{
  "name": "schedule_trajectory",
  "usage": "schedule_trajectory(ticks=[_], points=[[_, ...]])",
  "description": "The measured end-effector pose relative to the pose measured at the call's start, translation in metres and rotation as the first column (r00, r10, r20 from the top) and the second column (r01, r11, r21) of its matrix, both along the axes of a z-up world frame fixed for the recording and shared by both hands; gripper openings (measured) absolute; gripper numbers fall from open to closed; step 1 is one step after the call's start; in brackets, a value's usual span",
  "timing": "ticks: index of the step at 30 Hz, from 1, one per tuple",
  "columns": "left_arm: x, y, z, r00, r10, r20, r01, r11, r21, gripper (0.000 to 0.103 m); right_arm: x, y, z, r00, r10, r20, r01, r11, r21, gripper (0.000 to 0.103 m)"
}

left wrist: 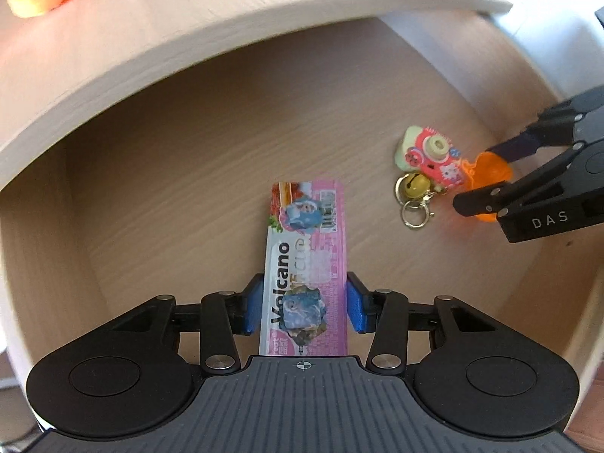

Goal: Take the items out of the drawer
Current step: 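Carry the packet onto the desk with the left tool while the right tool places the orange cup there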

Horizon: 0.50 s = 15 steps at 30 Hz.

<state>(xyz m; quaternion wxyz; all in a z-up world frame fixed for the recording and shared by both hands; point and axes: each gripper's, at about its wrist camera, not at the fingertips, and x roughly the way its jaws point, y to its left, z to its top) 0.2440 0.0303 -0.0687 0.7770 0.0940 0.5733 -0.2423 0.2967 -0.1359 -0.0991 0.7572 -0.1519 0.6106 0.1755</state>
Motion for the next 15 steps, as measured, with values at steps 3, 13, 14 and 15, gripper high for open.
schedule_trajectory(ticks=[3,13,14,15], points=[[-0.008,0.009,0.032,1.000,0.007,0.024,-0.005,0.997,-0.079,0.048,-0.010,-0.005,0.023,0.999,-0.021,0.038,0.019,0.999,0.046,0.059],[0.058,0.037,0.187,0.878,0.253,0.406,-0.142,0.948,-0.284,0.010,0.009,-0.023,0.174,0.902,-0.201,0.382,0.073,0.943,0.325,0.059],[0.072,0.038,0.189,0.870,0.260,0.418,-0.149,0.949,-0.279,0.010,0.019,-0.019,0.180,0.889,-0.207,0.409,0.072,0.944,0.323,0.059],[0.088,0.038,0.184,0.870,0.263,0.417,-0.161,0.951,-0.265,0.010,0.027,-0.018,0.181,0.879,-0.210,0.428,0.068,0.944,0.323,0.059]])
